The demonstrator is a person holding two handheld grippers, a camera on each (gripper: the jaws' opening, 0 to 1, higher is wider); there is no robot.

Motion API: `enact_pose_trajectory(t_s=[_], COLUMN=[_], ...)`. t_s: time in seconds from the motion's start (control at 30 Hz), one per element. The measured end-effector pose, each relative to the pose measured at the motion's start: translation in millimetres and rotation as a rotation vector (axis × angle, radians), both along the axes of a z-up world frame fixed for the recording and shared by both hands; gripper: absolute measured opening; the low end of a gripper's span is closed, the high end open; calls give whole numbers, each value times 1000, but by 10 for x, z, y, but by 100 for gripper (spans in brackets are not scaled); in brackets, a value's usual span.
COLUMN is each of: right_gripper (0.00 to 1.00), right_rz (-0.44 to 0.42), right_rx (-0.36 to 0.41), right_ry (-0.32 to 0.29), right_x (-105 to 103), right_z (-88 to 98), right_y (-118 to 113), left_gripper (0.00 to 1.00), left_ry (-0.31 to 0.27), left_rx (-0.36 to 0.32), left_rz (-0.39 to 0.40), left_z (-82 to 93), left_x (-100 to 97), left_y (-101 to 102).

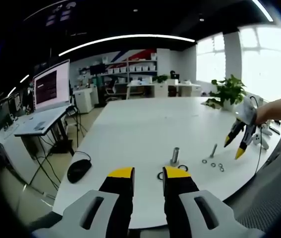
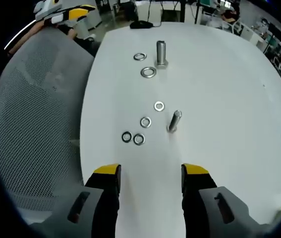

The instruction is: Place the washer onto the threaded stud by aligning its center hole with the stud, sliding it down to the base, and recovering from edge contact or off-axis alignment until the washer reaches the visible bottom stop.

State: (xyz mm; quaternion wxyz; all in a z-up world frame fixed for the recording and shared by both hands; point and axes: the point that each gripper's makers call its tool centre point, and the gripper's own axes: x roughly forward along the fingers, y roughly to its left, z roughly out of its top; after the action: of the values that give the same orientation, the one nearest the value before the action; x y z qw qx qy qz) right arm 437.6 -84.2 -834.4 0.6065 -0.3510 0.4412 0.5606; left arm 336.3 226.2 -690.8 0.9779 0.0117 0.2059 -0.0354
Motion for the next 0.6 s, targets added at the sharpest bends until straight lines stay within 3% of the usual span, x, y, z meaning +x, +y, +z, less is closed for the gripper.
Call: enact_pose_trajectory(t_s=[0.1,0.3,0.6], right_gripper=[50,38,33], right_rz=[8,67,175], right_rx=[-12,-18,-57], right_ry=[8,40,24], right_x=[-16,-75,-110], right_z=[-14,-80,-157], right_y=[-17,22,158], left_gripper=[20,19,19], left_ry=[-2,-6,-13], left_rx=[-3,-5,-15], left_rz=[2,3,13], left_z=[2,10,20], left_x=[2,4,6], left_y=[1,1,15])
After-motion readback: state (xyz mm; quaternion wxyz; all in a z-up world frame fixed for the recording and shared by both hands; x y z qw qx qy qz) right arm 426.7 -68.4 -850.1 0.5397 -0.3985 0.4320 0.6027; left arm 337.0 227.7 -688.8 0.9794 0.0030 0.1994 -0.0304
